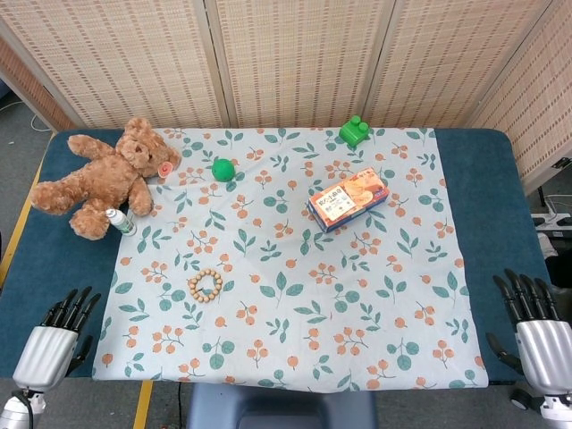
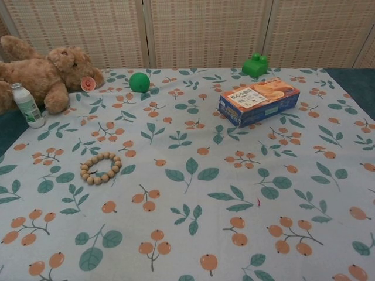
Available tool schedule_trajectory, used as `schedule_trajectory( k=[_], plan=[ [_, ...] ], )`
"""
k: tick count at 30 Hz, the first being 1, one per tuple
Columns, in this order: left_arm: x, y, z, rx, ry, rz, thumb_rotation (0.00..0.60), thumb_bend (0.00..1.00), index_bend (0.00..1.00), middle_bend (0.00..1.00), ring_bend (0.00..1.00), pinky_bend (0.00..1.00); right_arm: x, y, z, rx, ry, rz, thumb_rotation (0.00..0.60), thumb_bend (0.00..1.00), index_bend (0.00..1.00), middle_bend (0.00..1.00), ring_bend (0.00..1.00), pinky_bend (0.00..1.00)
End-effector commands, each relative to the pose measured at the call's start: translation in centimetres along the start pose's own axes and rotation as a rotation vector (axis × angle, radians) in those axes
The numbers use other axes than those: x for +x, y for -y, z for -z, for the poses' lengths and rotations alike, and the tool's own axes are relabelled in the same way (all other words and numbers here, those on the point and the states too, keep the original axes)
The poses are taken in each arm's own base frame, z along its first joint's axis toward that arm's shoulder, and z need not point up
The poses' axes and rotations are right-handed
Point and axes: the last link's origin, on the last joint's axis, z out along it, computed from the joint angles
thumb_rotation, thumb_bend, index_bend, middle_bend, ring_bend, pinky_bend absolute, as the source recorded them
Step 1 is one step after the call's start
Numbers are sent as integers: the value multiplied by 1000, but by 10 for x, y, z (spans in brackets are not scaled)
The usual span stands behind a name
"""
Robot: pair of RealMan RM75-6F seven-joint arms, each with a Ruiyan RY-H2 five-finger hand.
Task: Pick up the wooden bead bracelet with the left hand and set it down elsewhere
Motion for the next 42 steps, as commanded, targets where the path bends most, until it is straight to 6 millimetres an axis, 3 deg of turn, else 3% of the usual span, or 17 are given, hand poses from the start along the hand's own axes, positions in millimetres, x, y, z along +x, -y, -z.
schedule_trajectory(
  k=[1, 42],
  plan=[
    [0, 0, 0, 3, 3, -2, 600, 515, 0, 0, 0, 219, -2, -2, 0, -5, 8, -1, 600, 203, 0, 0, 0, 0],
    [-1, 0, 3, 4, 10, -8, 600, 517, 0, 0, 0, 218, -14, -2, -3, 8, 25, -1, 600, 203, 0, 0, 0, 0]
  ],
)
